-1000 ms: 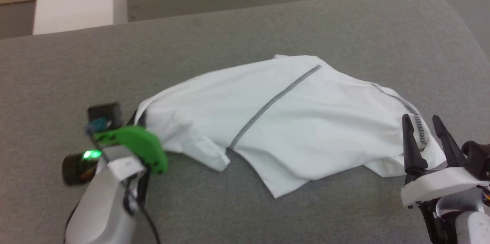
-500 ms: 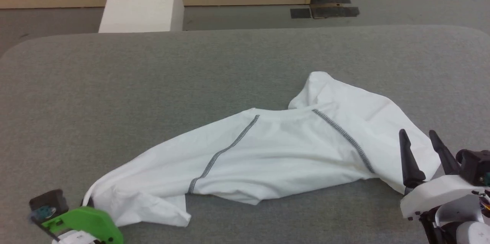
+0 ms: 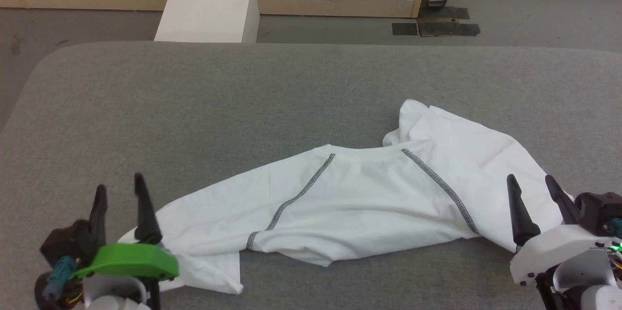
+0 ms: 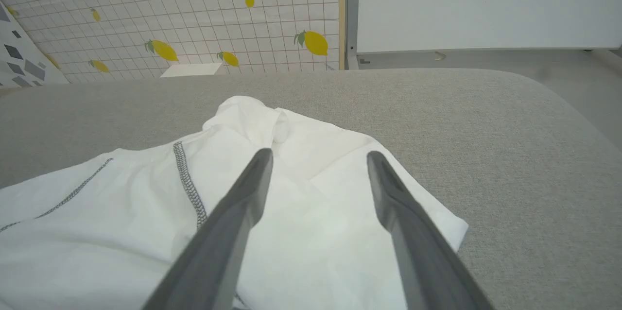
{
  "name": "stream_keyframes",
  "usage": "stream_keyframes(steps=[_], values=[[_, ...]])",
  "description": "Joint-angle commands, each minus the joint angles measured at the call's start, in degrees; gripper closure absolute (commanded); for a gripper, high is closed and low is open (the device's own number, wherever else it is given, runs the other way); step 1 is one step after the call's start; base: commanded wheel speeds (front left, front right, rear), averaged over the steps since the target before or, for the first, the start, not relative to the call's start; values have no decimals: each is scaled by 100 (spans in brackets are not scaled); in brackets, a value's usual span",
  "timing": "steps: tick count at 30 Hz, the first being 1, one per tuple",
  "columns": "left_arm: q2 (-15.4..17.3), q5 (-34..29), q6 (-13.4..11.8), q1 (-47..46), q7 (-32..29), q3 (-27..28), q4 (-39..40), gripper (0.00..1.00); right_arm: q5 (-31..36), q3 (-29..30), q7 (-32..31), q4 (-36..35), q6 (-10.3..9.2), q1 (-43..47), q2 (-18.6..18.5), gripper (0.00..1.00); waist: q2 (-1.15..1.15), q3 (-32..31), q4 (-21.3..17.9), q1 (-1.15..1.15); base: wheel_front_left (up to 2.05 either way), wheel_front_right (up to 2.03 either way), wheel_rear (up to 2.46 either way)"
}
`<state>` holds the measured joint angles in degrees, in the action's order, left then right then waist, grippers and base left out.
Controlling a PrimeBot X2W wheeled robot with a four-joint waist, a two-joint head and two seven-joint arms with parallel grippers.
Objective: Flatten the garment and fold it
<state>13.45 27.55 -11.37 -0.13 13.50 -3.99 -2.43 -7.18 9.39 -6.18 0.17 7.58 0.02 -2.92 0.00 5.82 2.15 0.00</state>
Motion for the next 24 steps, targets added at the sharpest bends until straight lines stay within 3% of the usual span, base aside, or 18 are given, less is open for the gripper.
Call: stream_keyframes(steps=[1,8,17,18,20,24], values=[[-80,-121,63,-149,78,-36,33,0,90,-9,-106,2,-9,-65,4,0,0,28,-17,0,0,0,0],[-463,-748,376,-493,147,-132,273,0,647,-37,-1434,623,-9,-705,-28,0,0,388,-96,0,0,0,0],[-808,-1119,717,-701,149,41,215,0,788,-204,-2919,1558,-9,-1513,-215,0,0,817,-102,0,0,0,0],[-832,-1144,742,-709,149,76,198,0,744,-261,-3042,1610,-9,-1541,-240,18,0,830,-104,0,0,0,0],[-878,-1202,796,-703,149,171,144,0,618,-348,-3086,1610,-9,-1571,-296,100,0,808,-132,0,0,0,0],[-927,-1265,845,-615,150,301,46,0,436,-376,-2940,1383,-9,-1436,-328,100,0,641,-210,0,0,0,0]])
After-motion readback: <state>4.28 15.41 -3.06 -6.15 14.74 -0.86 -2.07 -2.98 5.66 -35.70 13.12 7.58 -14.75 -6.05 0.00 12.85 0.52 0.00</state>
